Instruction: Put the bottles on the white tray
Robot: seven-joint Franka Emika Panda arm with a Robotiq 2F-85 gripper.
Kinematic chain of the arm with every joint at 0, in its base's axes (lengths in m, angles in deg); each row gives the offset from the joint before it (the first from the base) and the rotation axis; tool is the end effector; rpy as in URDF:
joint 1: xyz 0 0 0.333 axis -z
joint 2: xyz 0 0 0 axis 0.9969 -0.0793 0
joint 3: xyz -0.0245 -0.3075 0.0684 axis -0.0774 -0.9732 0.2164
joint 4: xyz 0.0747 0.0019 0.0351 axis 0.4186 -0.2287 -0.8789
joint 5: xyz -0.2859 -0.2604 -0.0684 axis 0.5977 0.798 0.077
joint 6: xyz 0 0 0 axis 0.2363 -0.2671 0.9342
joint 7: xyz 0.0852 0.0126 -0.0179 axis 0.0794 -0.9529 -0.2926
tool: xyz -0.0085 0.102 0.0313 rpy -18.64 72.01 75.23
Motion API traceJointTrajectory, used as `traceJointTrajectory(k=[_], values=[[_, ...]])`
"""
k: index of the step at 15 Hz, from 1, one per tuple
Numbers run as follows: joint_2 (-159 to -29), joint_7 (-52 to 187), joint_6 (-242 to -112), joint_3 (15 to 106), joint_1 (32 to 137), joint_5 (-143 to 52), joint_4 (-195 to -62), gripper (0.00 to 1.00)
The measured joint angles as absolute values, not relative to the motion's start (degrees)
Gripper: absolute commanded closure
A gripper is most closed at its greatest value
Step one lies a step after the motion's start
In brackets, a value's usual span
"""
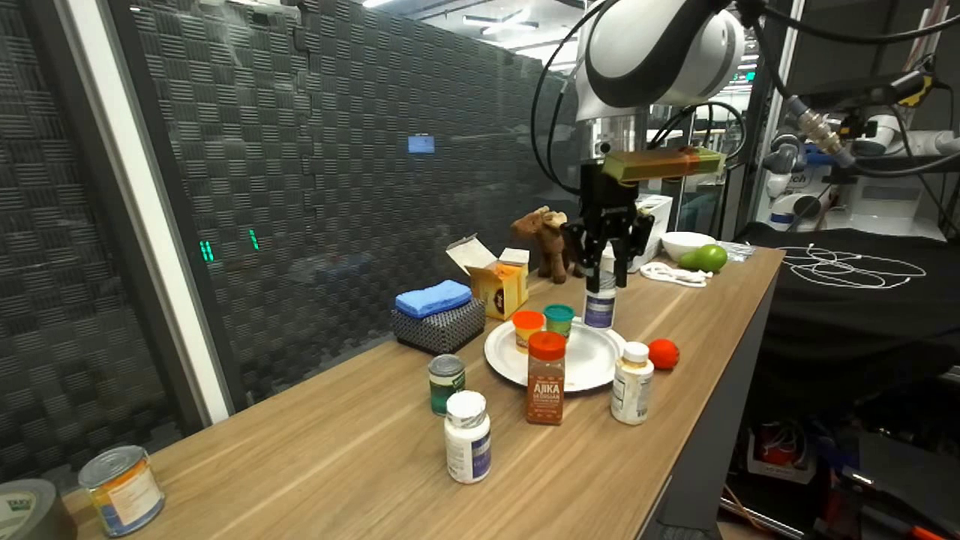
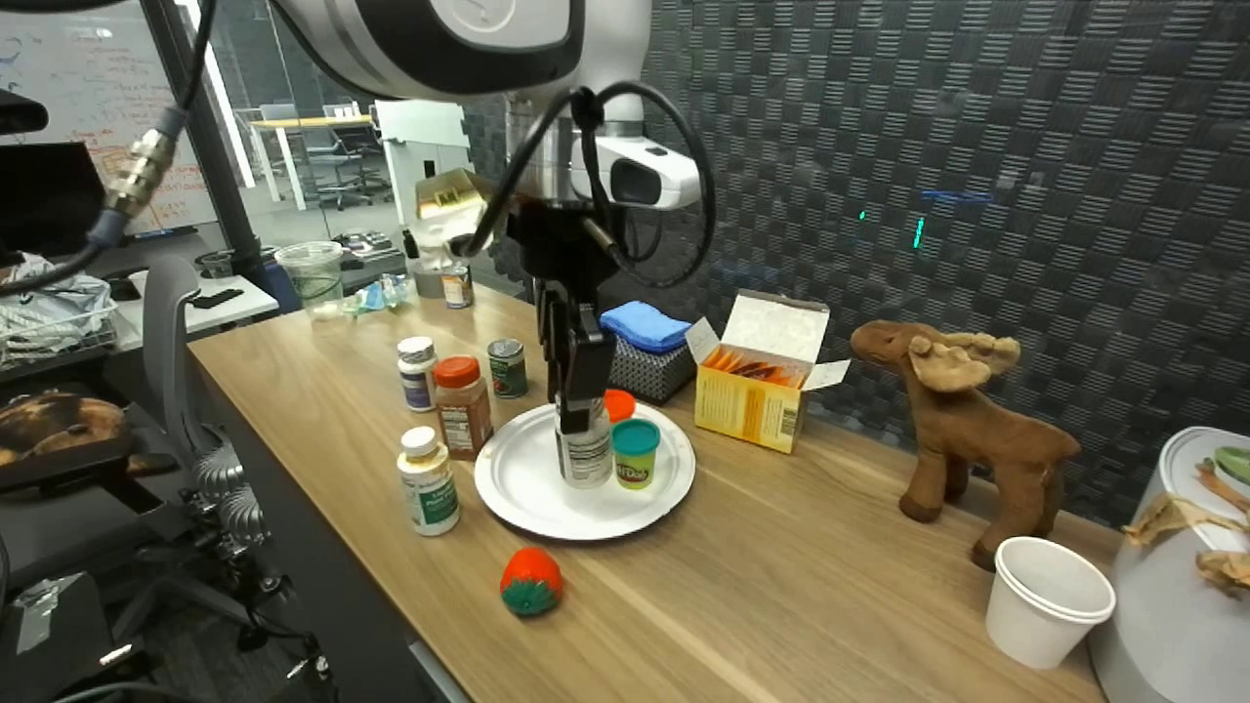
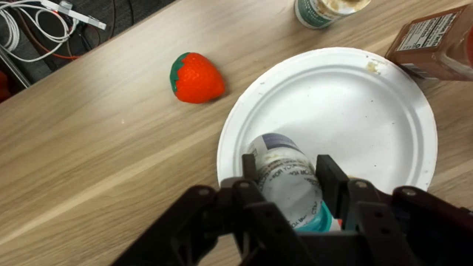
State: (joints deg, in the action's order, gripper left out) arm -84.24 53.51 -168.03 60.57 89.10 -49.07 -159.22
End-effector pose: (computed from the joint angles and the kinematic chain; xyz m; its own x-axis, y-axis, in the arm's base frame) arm 0.5426 -0.0685 0.3421 0.8978 -0.4346 -0.0708 -0.4340 -0.9006 0.0245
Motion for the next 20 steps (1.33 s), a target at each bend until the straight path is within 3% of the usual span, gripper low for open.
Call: traceJointTrajectory(k=[15, 16, 17, 20], values=[[-94.9, 57.2, -169.4, 60.1, 89.0, -50.1, -151.6, 0.81], [-94.9, 57.2, -169.8, 60.0, 89.0, -50.1, -151.6, 0.31], [-95.0, 57.3, -170.2, 59.9, 89.1, -50.0, -151.6, 0.30], [-94.8, 58.8, -170.3, 59.8, 89.1, -49.7, -151.8, 0.07]])
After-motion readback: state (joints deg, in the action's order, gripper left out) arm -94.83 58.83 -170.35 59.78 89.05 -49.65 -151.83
